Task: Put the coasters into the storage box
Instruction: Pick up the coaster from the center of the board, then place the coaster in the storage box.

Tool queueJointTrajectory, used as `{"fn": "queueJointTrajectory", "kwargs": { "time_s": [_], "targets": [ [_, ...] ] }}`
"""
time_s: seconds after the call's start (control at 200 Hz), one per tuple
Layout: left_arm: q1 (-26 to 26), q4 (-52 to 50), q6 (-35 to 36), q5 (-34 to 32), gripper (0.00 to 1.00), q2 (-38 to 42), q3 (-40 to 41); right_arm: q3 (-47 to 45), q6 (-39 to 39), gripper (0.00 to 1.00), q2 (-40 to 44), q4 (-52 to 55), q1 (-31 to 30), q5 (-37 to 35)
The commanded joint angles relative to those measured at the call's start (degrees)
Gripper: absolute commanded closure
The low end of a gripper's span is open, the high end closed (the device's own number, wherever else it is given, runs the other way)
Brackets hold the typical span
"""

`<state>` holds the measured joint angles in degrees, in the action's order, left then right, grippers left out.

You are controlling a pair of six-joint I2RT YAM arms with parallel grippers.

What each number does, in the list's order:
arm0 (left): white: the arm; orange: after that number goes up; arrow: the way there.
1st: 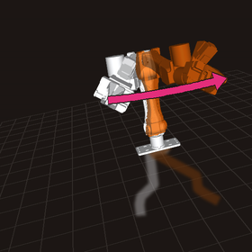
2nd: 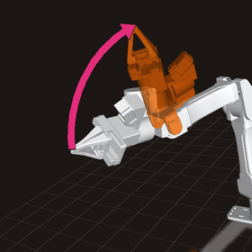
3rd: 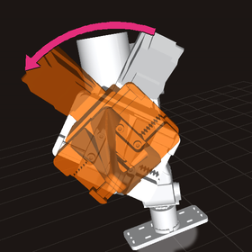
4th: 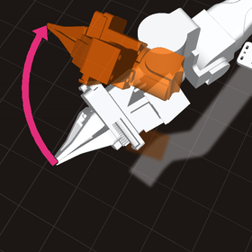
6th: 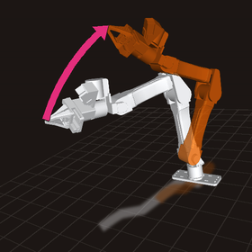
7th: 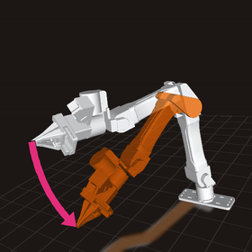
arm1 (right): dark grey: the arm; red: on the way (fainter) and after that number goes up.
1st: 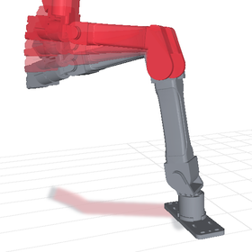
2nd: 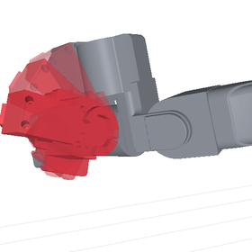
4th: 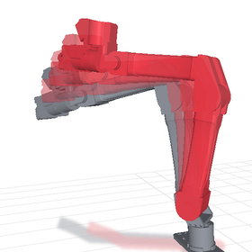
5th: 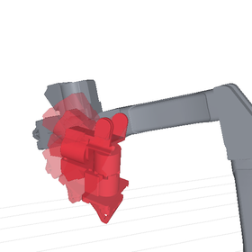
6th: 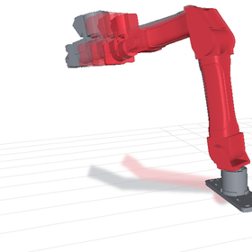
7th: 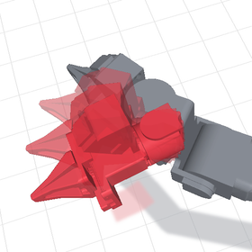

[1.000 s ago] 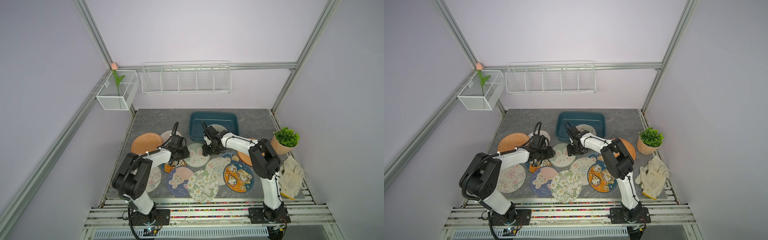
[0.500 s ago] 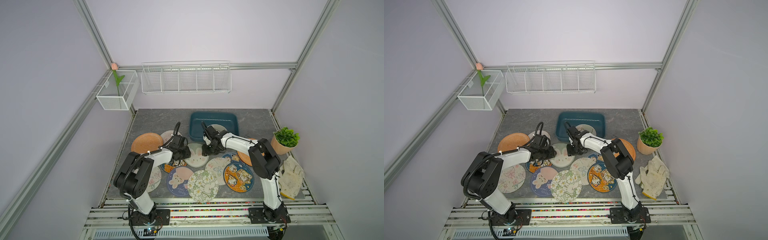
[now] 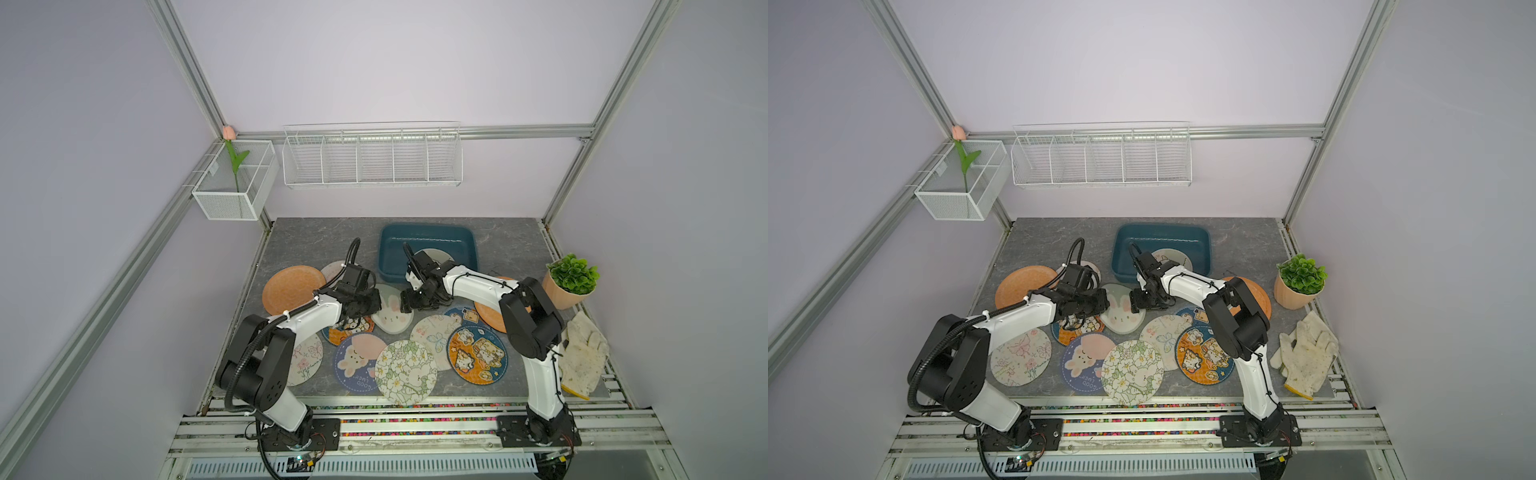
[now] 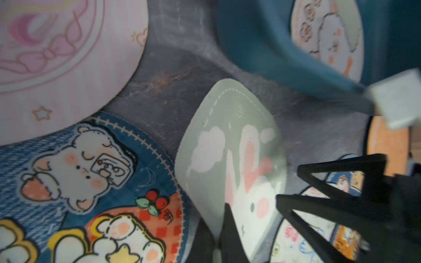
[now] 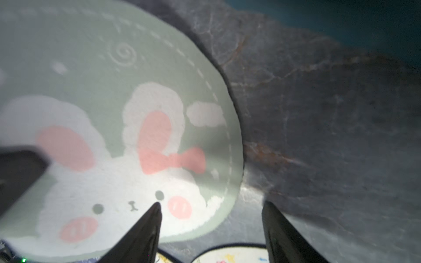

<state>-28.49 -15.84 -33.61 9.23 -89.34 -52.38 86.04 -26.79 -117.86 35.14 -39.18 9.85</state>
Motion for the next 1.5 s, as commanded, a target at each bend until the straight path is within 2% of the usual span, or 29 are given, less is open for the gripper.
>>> {"fn": "queueJointTrajectory", "kwargs": {
  "time_s": [0.0,0.265,0.455,1.0,1.29,1.39,1.495],
  "targets": [
    [-0.3,-4.0,1.5,-0.2,1.0,4.1,-4.1,-2.4,-0.9,0.25,5.6,0.8,1.2,3.0],
    [-0.8,-9.1,3.1,1.4,1.0,9.0,-12.5,-8.1,-2.0,0.18,14.7,-0.1,3.8,5.0],
    [-0.8,-10.0,4.8,3.5,1.0,5.8,-21.9,-11.8,-2.9,0.16,20.9,0.2,5.6,4.8],
    [-2.5,-7.8,7.4,12.4,1.0,-22.6,-51.1,-17.8,-4.3,0.14,32.6,2.1,9.4,2.2],
    [-4.4,-7.9,6.7,19.1,1.0,-38.3,-67.5,-20.1,-5.1,0.12,35.6,3.0,10.9,0.6],
    [-5.2,-9.6,7.2,19.9,1.0,-43.3,-73.1,-20.6,-5.5,0.12,36.0,3.0,11.1,0.3],
    [-5.6,-10.0,7.8,19.6,1.0,-46.3,-75.5,-20.7,-5.6,0.12,35.9,3.2,11.2,0.0]
  ]
}}
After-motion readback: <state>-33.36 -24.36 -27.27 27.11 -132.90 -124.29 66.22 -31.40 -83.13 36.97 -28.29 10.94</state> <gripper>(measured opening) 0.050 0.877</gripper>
